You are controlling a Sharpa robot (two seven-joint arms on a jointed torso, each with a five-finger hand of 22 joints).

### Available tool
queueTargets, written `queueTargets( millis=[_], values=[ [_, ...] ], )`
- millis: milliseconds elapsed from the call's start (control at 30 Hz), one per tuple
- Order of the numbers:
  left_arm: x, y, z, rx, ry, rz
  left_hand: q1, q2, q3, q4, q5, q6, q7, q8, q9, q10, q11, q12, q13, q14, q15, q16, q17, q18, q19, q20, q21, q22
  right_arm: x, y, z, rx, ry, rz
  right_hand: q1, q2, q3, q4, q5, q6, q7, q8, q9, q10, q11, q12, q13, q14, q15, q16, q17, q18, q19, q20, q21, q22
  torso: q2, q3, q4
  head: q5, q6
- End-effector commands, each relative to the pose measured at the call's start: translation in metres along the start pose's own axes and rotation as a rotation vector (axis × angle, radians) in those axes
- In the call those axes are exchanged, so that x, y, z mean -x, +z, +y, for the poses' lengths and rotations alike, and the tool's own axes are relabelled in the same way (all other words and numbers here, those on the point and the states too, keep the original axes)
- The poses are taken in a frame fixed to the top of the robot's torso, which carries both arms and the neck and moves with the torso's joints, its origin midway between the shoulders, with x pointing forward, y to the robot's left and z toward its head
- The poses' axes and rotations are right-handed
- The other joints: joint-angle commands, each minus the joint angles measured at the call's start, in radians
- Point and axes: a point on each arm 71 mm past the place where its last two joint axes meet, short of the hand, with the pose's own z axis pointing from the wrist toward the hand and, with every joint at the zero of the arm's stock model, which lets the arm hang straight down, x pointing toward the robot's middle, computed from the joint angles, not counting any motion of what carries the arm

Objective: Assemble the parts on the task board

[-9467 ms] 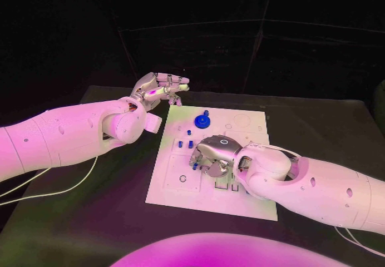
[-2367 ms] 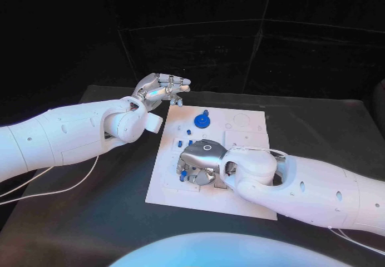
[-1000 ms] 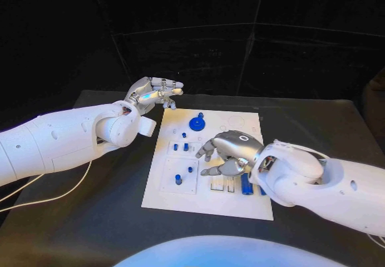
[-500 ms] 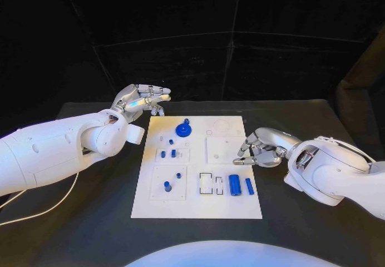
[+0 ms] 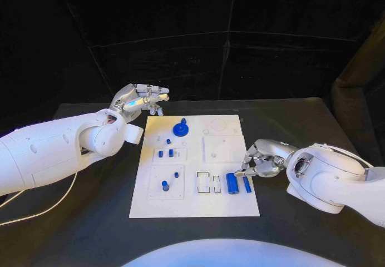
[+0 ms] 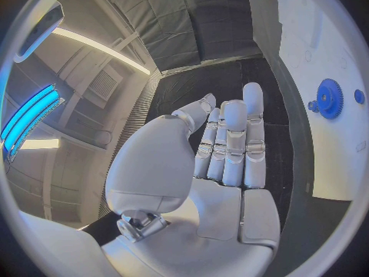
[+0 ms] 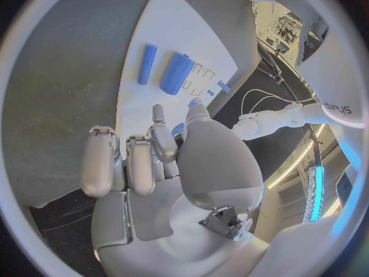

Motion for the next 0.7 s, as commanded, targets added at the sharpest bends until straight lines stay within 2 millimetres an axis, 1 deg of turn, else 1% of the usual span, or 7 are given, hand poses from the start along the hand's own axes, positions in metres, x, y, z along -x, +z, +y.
queueTargets(
  millis=[33,400,567,700],
  values=[
    [-0.001,0.0,-0.001,-0.007,-0.007,0.01,0.003,0.005,-0.006,-0.002,0.0,-0.002,0.004,0.003,-0.001,-0.006,0.001,0.002,0.001,-0.009,0.0,-0.005,-0.001,0.007,-0.004,0.002,-0.004,-0.001,-0.007,0.002,0.0,-0.024,-0.022,0.041,-0.011,0.001,-0.009,0.0,-0.002,-0.011,0.0,0.006,0.002,0.005,-0.001,0.007,0.008,0.059,-0.007,0.008,0.004,-0.019,0.007,-0.003,0.004,0.001,0.0,-0.0006,-0.0019,-0.002,0.001],
    [-0.001,-0.001,0.0,-0.004,-0.008,0.012,0.003,0.005,-0.006,-0.002,0.0,-0.002,0.004,0.003,-0.001,-0.006,0.001,0.002,0.001,-0.009,0.0,-0.005,-0.001,0.007,-0.004,0.002,-0.004,-0.001,-0.021,0.01,0.006,-0.015,-0.048,0.066,-0.008,0.0,-0.009,-0.001,0.003,-0.018,0.002,0.009,0.003,0.001,0.0,0.006,0.012,0.059,-0.006,0.009,0.006,-0.02,0.007,-0.003,0.005,0.004,0.002,-0.0004,0.0002,-0.004,0.001],
    [0.0,-0.001,0.0,-0.003,-0.008,0.012,0.003,0.005,-0.006,-0.002,0.0,-0.002,0.004,0.003,-0.001,-0.006,0.001,0.002,0.001,-0.009,0.0,-0.005,-0.001,0.007,-0.004,0.002,-0.004,-0.001,-0.028,0.014,0.007,-0.025,-0.063,0.09,-0.002,0.002,-0.008,-0.002,0.009,-0.027,0.004,0.011,0.003,-0.003,0.002,0.005,0.015,0.059,-0.005,0.01,0.009,-0.02,0.007,-0.002,0.006,0.006,0.002,-0.0011,-0.0008,-0.004,0.001],
    [0.0,-0.002,0.0,-0.002,-0.009,0.014,0.0,0.005,-0.008,-0.001,0.0,-0.002,0.004,0.004,-0.001,-0.007,0.001,0.004,0.001,-0.009,0.0,-0.004,-0.002,0.007,-0.004,0.002,-0.005,-0.002,-0.033,0.018,0.008,-0.027,-0.068,0.104,-0.002,0.002,-0.008,-0.002,0.01,-0.027,0.004,0.012,0.003,-0.003,0.002,0.005,0.015,0.059,-0.005,0.01,0.009,-0.02,0.007,-0.002,0.006,0.006,0.003,-0.0016,-0.0008,-0.01,0.002]
  ],
)
